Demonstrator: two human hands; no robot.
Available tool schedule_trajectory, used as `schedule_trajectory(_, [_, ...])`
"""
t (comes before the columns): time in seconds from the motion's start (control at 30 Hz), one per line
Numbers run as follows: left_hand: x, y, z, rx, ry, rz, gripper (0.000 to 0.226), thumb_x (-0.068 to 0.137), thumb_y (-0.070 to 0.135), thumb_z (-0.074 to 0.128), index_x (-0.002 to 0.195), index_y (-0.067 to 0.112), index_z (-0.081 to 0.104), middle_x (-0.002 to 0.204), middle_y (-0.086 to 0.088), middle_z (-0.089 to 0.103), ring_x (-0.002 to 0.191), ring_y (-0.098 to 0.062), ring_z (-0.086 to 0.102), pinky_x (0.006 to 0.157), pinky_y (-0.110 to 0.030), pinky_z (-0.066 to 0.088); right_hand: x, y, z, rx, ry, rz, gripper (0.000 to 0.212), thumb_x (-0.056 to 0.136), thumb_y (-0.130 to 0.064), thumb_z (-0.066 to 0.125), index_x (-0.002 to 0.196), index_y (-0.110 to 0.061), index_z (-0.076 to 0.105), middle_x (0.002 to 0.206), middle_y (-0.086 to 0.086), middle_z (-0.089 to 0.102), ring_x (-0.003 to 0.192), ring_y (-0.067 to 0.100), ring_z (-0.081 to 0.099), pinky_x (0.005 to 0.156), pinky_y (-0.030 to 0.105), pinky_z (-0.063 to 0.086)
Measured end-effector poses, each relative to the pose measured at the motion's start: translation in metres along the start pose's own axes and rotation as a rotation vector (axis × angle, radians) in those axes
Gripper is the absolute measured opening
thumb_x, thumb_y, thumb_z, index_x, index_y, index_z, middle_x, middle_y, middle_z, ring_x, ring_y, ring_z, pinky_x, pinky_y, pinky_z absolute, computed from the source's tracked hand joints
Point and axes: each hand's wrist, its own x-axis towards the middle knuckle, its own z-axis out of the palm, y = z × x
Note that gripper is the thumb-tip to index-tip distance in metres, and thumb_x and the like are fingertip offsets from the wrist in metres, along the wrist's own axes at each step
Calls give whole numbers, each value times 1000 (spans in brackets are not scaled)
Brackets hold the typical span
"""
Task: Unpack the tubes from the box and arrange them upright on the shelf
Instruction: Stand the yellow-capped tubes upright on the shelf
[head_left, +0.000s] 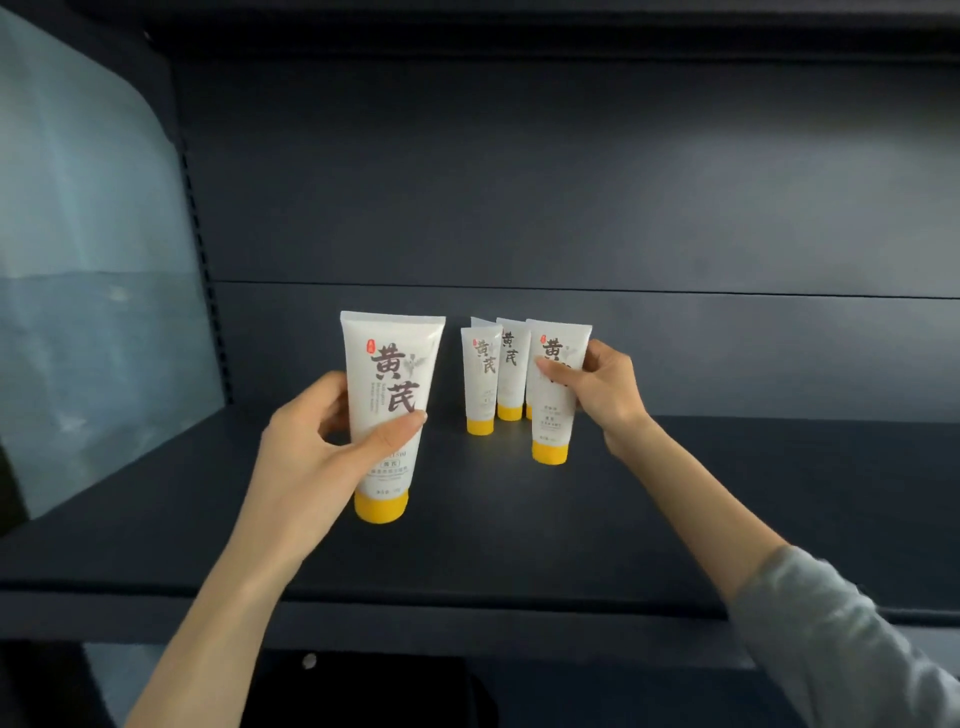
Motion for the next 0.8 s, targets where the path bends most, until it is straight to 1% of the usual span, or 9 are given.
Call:
schedule_trajectory(0.07, [5,-3,4,8,-2,1,39,62,45,73,97,32,65,98,19,71,92,0,66,70,-19,50,22,13,7,-59,36,16,14,82,-18,73,93,-21,64,95,-4,70,90,14,68,71,28,54])
schedule_trajectory(0.13, [10,-6,7,5,10,0,39,61,45,73,97,32,65,98,20,71,91,1,66,64,-16,52,40,24,13,-113,69,23,17,82,-20,73,96,-18,64,95,-4,70,91,16,67,71,29,53])
schedule_trajectory(0.23, [16,-10,13,-3,15,-6,39,61,44,72,97,33,65,98,21,70,92,2,66,64,-9,51,57,39,25,-168,113,42,22,82,-20,73,101,-12,64,101,1,69,94,20,66,79,38,55])
schedule_trajectory(0.4, [22,-17,22,-2,7,-21,38,63,41,73,98,30,65,98,20,71,91,1,66,64,-10,51,66,59,37,-175,159,67,21,85,-22,69,103,-16,61,107,1,68,99,22,65,78,38,55])
schedule_trajectory(0.47, [23,-20,23,8,6,-27,39,63,41,73,99,29,65,98,19,71,91,1,66,64,-10,51,68,61,34,-166,124,79,23,85,-20,70,105,-15,60,107,0,67,101,21,63,81,38,54])
schedule_trajectory(0.53, [24,-23,22,6,13,-34,39,62,41,73,99,29,65,98,19,71,91,1,66,65,-9,51,67,64,27,-184,42,112,32,83,-15,71,113,-13,58,111,1,64,105,21,61,85,38,53])
schedule_trajectory(0.63, [25,-26,22,-7,31,-41,37,62,41,73,97,31,65,97,19,71,91,1,66,65,-8,50,60,74,16,-222,-69,180,45,80,-8,73,120,-12,51,117,3,59,111,23,59,91,45,53])
schedule_trajectory(0.73, [27,-27,26,-21,50,-41,36,64,39,72,98,29,65,98,19,71,91,1,66,65,-8,50,57,79,14,-258,-77,177,47,79,-9,75,117,-12,49,114,4,58,109,25,60,89,48,54])
schedule_trajectory(0.8, [28,-26,28,-30,55,-39,36,64,39,72,98,30,65,98,20,71,91,1,66,64,-8,49,58,80,19,-278,-56,154,49,79,-10,75,120,-10,49,118,7,58,111,25,59,89,47,54])
